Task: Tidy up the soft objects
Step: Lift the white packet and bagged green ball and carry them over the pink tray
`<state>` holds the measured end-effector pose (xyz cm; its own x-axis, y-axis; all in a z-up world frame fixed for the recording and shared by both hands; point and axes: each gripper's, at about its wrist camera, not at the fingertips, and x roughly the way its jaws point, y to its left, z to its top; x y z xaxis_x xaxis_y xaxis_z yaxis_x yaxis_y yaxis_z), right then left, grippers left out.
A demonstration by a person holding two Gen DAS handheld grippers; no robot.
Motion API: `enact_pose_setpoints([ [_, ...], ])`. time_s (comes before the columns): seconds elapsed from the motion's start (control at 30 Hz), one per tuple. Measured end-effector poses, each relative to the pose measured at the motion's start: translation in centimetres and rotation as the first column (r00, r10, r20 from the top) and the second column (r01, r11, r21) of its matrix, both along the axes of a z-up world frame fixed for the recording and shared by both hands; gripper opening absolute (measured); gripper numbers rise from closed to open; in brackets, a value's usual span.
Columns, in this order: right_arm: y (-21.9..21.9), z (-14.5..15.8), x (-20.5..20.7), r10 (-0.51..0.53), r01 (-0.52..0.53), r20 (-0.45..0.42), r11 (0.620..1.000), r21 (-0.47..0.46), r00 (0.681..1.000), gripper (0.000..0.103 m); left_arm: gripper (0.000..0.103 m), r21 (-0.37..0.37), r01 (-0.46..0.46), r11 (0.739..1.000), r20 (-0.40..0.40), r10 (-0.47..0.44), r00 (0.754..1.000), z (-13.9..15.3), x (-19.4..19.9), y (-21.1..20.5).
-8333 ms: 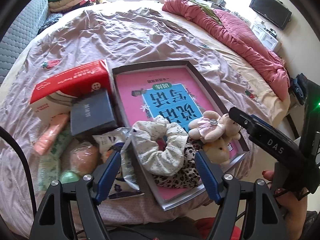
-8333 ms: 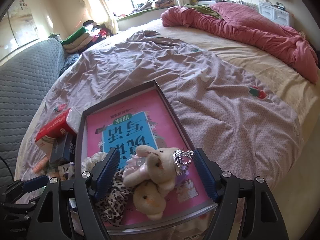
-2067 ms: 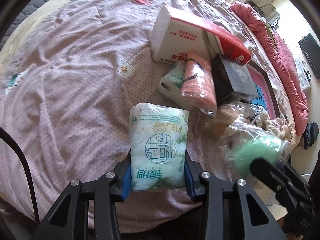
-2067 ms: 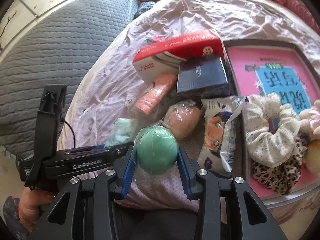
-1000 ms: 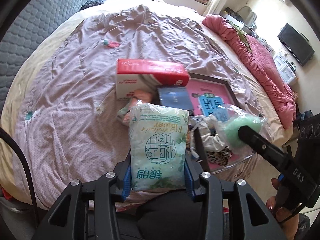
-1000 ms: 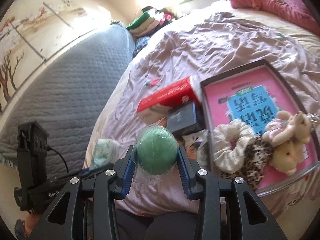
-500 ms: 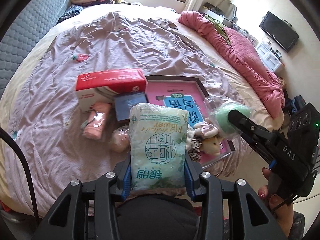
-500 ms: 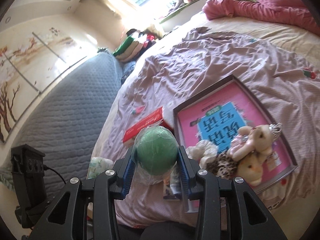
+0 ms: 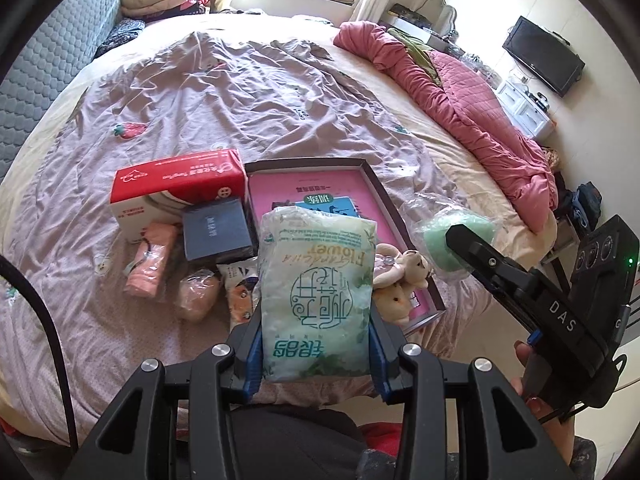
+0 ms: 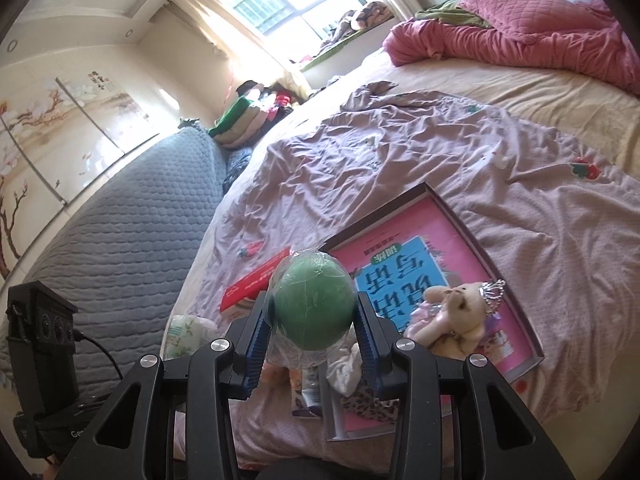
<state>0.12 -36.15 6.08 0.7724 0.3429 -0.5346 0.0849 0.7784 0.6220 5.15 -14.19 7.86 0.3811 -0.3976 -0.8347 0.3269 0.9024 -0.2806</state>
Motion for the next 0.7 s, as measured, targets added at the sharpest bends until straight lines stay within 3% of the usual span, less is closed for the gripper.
enact_pose_setpoints([
  [0.37, -1.0, -0.7, -0.1, -0.033, 0.032, -0.014, 0.996, -0.079, 0.999, 0.042, 0.043, 0.016, 0.048, 0.999, -0.023, -0.048, 0.999, -1.7, 0.6, -2.6],
  [0.7, -2.0, -2.3, 0.2, -0.035, 0.032, -0.047, 0.997, -0.069, 0.998, 0.042, 0.043, 0.068, 0.070, 0.995, -0.039, -0.068, 0.997, -3.5, 1.6, -4.6],
])
